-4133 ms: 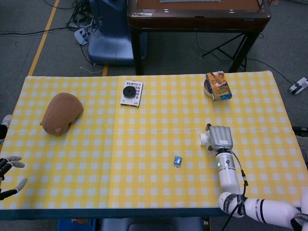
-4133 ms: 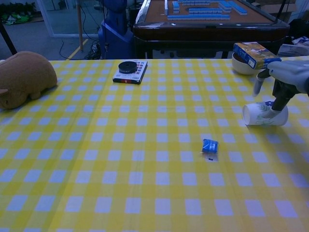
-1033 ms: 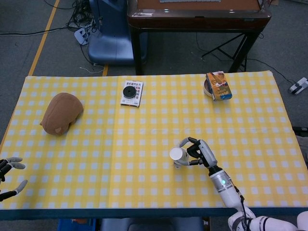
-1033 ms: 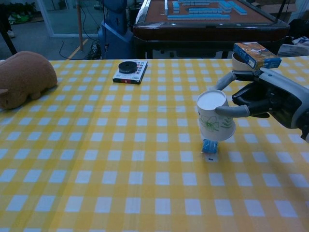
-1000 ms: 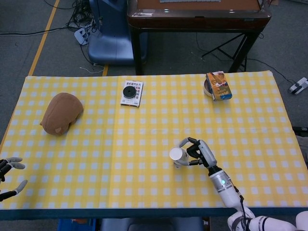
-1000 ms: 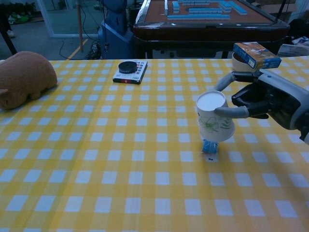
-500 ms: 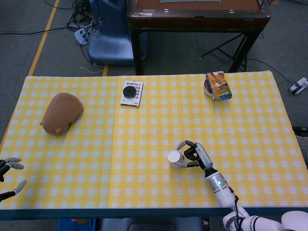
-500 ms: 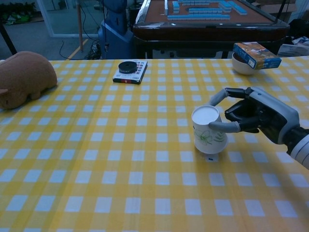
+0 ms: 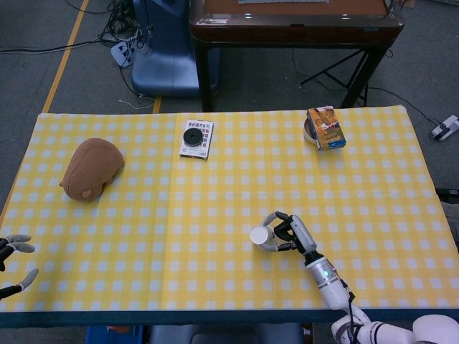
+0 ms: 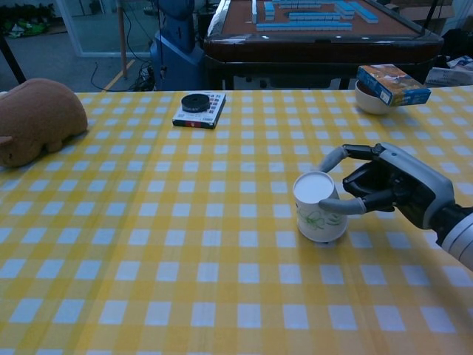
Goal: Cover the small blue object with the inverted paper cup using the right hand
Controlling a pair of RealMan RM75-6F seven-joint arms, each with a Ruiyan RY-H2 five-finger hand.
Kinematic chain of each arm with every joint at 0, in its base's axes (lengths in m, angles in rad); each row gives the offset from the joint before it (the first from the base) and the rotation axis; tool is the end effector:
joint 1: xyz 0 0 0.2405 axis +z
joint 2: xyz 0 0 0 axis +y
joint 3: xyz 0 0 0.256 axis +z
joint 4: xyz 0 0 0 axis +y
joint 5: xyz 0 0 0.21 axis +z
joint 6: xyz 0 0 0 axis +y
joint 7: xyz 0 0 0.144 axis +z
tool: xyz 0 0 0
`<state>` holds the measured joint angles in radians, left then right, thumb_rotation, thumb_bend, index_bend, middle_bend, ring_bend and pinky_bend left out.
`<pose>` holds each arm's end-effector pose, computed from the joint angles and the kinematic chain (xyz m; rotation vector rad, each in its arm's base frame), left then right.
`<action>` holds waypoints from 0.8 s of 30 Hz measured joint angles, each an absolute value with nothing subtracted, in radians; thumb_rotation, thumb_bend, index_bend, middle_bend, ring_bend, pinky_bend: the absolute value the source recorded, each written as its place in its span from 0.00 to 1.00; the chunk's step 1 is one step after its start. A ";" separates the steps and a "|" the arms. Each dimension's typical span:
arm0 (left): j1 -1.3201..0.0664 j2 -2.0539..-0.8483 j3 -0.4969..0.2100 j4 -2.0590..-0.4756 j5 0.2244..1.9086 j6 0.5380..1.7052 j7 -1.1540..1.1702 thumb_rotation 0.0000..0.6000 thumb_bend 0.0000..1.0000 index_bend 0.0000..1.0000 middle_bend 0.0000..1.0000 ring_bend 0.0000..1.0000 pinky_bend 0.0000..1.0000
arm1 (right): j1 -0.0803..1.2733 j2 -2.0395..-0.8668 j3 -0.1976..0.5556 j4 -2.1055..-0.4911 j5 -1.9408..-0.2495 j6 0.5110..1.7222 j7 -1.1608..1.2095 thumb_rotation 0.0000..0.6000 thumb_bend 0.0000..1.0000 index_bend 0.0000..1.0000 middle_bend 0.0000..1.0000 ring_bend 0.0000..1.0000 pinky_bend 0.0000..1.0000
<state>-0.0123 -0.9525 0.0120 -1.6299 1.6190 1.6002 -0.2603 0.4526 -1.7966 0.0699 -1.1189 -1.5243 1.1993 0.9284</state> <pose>-0.3111 0.1451 0.2094 -1.3817 -0.9568 -1.0296 -0.2191 -0.2733 -0.0613 1.2677 -1.8906 1.6396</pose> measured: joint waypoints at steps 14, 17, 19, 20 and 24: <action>-0.017 -0.954 0.015 -1.634 1.622 1.590 -0.245 1.00 0.26 0.51 0.32 0.29 0.59 | 0.428 -1.726 0.049 -1.215 -1.549 1.246 0.907 1.00 0.00 0.28 1.00 1.00 1.00; -0.017 -0.954 0.016 -1.635 1.623 1.590 -0.241 1.00 0.26 0.51 0.32 0.29 0.59 | 0.419 -1.699 0.050 -1.253 -1.556 1.271 0.876 1.00 0.00 0.28 1.00 1.00 1.00; -0.017 -0.954 0.016 -1.635 1.622 1.589 -0.240 1.00 0.26 0.51 0.32 0.29 0.59 | 0.411 -1.680 0.050 -1.276 -1.558 1.285 0.835 1.00 0.00 0.28 1.00 1.00 1.00; -0.017 -0.955 0.016 -1.635 1.622 1.588 -0.239 1.00 0.26 0.51 0.32 0.29 0.59 | 0.408 -1.671 0.050 -1.285 -1.559 1.291 0.811 1.00 0.00 0.29 1.00 1.00 1.00; -0.018 -0.956 0.016 -1.635 1.619 1.584 -0.233 1.00 0.26 0.51 0.32 0.29 0.59 | 0.389 -1.627 0.046 -1.326 -1.568 1.324 0.642 1.00 0.00 0.37 0.97 0.93 1.00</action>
